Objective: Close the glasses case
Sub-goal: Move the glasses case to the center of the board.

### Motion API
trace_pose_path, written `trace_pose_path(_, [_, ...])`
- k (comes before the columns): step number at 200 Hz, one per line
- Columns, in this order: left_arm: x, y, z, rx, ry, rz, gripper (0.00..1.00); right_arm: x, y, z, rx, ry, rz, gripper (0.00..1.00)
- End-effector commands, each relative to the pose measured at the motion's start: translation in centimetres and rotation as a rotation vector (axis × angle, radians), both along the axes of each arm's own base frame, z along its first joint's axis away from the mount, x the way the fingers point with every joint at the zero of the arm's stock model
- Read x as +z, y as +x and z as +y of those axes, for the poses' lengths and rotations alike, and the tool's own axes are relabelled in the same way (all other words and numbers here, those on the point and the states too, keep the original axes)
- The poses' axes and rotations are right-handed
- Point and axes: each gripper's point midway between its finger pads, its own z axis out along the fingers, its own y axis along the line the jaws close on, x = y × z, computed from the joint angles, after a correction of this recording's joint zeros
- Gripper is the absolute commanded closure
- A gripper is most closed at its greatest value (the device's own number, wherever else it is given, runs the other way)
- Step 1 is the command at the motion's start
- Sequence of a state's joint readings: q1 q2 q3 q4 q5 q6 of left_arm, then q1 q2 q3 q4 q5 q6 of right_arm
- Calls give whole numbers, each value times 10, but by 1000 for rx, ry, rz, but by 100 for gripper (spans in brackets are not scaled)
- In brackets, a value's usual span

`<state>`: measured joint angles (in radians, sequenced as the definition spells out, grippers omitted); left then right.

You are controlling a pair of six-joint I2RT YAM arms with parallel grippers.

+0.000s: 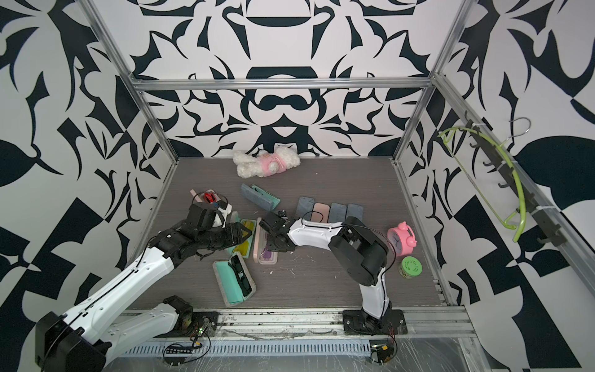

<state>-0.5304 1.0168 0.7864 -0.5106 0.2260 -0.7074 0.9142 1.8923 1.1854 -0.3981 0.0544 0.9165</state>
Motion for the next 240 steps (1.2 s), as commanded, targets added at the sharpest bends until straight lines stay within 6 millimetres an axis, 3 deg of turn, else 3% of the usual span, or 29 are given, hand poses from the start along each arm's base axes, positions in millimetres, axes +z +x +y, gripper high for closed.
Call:
trace_pose_path(1, [-8, -4, -7, -10, -40, 36, 35, 11, -4, -14, -44, -8, -25, 89])
trace_pose_path(82, [-20, -14, -36, -45, -81, 86, 36, 7, -29, -33, -68, -25, -21, 90])
trace_pose_path(131, [-24, -17, -46, -56, -94, 108, 37, 6, -33, -38, -77, -16, -18, 89])
trace_pose_path(240, [-23, -15, -48, -46, -85, 140, 30, 9, -46, -25, -44, 92, 32, 69])
